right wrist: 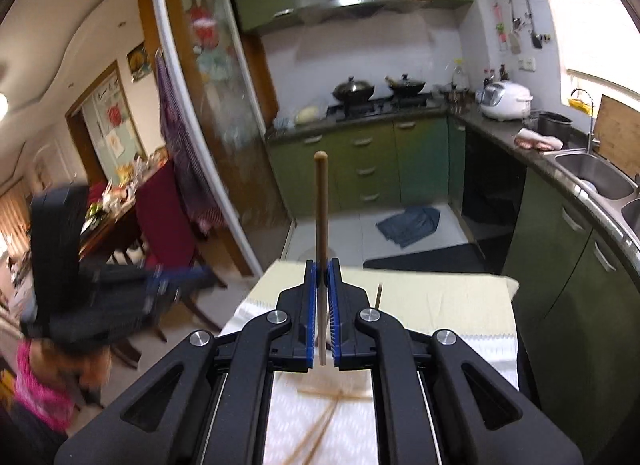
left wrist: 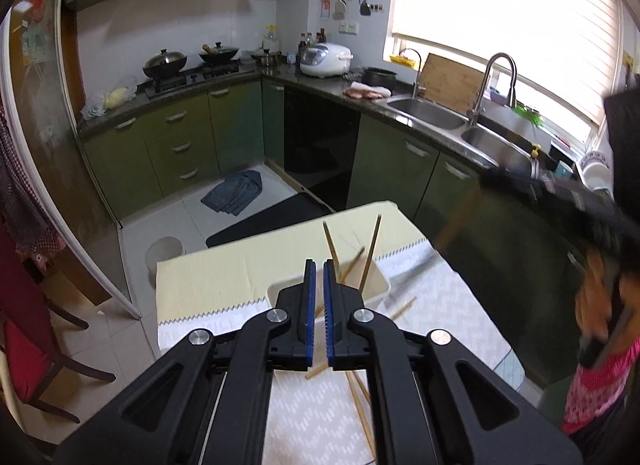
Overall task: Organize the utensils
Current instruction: 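Open both tools to drop the chopsticks into the caddy, then lower the left tool and grasp a chopstick lying beside the caddy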
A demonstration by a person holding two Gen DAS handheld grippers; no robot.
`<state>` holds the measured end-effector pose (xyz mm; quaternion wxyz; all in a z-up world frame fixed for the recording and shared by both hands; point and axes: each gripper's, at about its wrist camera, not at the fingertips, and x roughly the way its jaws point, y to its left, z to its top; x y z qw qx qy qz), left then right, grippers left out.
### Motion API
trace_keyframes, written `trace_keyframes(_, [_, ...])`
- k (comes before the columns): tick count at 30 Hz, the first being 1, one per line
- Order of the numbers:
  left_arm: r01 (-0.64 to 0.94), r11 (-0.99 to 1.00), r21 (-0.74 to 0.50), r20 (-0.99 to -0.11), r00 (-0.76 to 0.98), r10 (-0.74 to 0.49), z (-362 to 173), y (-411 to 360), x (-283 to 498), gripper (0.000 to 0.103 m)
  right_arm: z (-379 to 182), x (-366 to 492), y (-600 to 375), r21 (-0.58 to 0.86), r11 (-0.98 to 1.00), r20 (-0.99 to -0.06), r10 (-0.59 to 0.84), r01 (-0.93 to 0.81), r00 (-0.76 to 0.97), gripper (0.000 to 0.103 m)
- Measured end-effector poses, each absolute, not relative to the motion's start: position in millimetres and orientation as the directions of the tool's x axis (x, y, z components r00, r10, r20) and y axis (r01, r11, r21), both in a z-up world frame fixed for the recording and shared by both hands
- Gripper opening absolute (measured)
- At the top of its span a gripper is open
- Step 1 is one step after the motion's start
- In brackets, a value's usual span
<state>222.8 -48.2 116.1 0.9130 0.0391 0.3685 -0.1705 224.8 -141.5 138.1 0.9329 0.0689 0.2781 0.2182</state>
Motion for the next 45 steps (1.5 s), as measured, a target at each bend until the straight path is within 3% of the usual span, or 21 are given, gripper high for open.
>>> trace_keyframes(4, [0.355,0.933,-0.063,-0.704,0.646,-0.294,102.7,-43.3,215.2,0.004,129.3,250.3,-131.6,0.236,0.912,-0.502,0.411,-0.336,0.761,0.007])
trace_keyframes(12, [0.475,0.880,-0.016,-0.744,0.583,-0.328,65.4,-60.2,196.4,0.004,58.2,296.0,-103.8,0.188,0.936,-0.649,0.345,-0.296,0.678,0.008])
trace_keyframes(13, [0.488,0.873,-0.008,-0.747,0.577,-0.330,61.1,-63.0,195.4,0.005,50.0,298.3,-100.7,0.190,0.934,-0.663,0.350,-0.303,0.662,0.010])
trace_keyframes(14, [0.510,0.860,0.001,-0.751,0.568,-0.336,56.0,-67.6,193.5,0.005,44.0,300.7,-98.4,0.193,0.932,-0.674,0.353,-0.307,0.649,0.024])
trace_keyframes(16, [0.545,0.838,0.035,-0.755,0.564,-0.335,46.8,-76.4,190.8,0.006,37.8,300.4,-96.2,0.194,0.929,-0.685,0.357,-0.314,0.635,0.035])
trace_keyframes(21, [0.651,0.739,0.174,-0.769,0.558,-0.311,15.6,-111.1,183.3,0.027,55.8,272.1,-127.1,0.232,0.917,-0.618,0.397,-0.325,0.679,0.035])
trace_keyframes(25, [0.732,0.645,0.219,-0.801,0.512,-0.310,-20.3,-147.3,188.1,0.027,66.9,229.4,-170.2,0.250,0.915,-0.583,0.403,-0.316,0.705,0.036])
trace_keyframes(35, [0.843,0.503,0.190,-0.864,0.387,-0.322,-108.6,-230.3,230.4,0.027,8.6,147.2,-274.7,0.337,0.920,-0.626,0.379,-0.201,0.682,0.037])
trace_keyframes(45, [0.858,0.492,0.147,-0.910,0.313,-0.274,-153.1,-241.1,264.5,0.027,-36.8,95.9,-346.2,0.429,0.895,-0.621,0.389,-0.120,0.680,0.037])
